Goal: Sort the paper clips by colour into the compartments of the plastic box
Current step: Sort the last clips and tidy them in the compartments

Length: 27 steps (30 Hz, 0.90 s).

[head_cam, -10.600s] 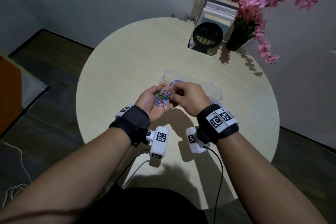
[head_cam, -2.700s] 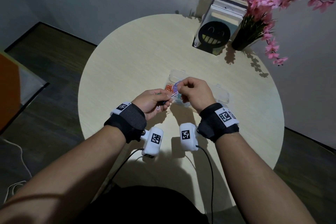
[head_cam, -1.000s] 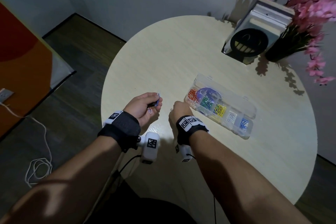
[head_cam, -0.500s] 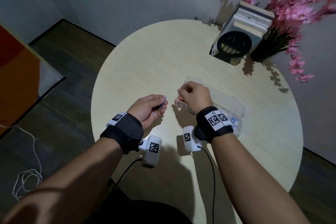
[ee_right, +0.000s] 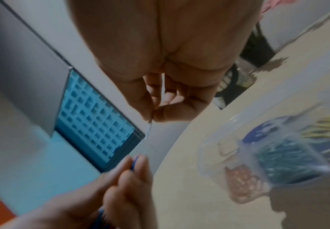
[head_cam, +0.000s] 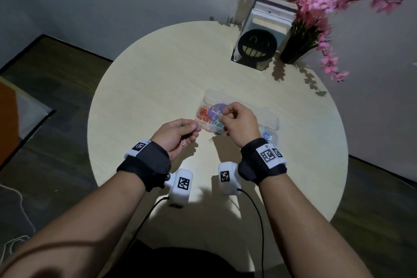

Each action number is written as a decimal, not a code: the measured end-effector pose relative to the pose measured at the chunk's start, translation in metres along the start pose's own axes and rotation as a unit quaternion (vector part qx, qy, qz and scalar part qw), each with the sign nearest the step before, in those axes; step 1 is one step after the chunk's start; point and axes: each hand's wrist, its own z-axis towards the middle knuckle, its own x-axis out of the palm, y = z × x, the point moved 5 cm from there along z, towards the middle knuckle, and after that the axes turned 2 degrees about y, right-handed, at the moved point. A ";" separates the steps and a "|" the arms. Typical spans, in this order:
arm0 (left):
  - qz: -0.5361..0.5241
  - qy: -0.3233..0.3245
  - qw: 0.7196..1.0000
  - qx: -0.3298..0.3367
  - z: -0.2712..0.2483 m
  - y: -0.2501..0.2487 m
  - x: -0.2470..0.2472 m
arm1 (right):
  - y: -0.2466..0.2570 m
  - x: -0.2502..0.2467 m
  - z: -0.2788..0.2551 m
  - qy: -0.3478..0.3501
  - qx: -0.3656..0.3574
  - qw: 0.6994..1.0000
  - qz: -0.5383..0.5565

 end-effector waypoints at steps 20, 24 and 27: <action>-0.073 0.057 0.993 -0.075 0.006 0.025 0.067 | 0.008 -0.023 -0.020 0.100 -0.148 0.959 -0.221; -0.078 0.051 0.991 -0.091 0.001 0.028 0.064 | -0.002 -0.013 -0.023 0.118 -0.139 0.950 -0.252; -0.081 0.046 0.991 -0.099 -0.003 0.032 0.058 | -0.006 -0.006 -0.030 0.135 -0.153 0.940 -0.273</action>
